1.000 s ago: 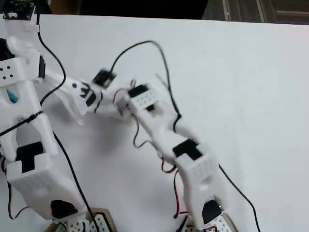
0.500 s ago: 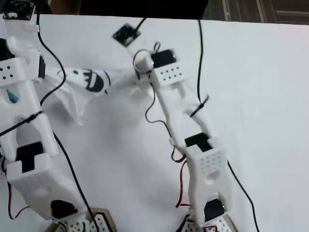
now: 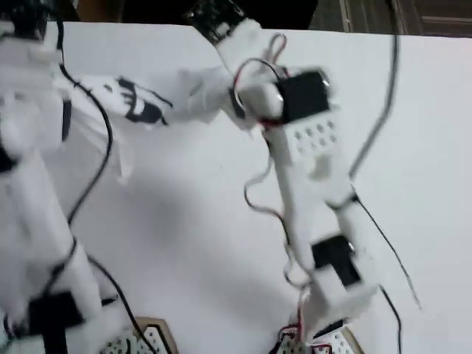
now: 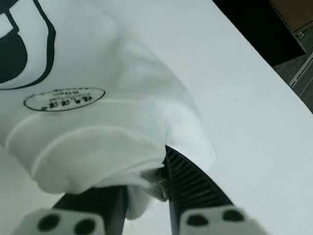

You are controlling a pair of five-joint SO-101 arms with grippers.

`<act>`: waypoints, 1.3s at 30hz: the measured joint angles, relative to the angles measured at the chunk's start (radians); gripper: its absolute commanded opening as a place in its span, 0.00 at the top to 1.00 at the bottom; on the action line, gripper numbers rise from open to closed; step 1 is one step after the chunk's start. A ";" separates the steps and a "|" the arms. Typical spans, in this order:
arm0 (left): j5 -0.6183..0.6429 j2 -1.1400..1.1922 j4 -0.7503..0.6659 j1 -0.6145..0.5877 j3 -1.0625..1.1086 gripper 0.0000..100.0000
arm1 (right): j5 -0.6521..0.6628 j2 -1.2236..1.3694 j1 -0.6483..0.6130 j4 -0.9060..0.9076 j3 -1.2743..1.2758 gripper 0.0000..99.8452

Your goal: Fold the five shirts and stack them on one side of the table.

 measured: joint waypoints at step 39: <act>-0.038 0.617 -0.623 0.005 0.611 0.71 | 0.054 -0.180 0.196 -0.595 1.172 0.64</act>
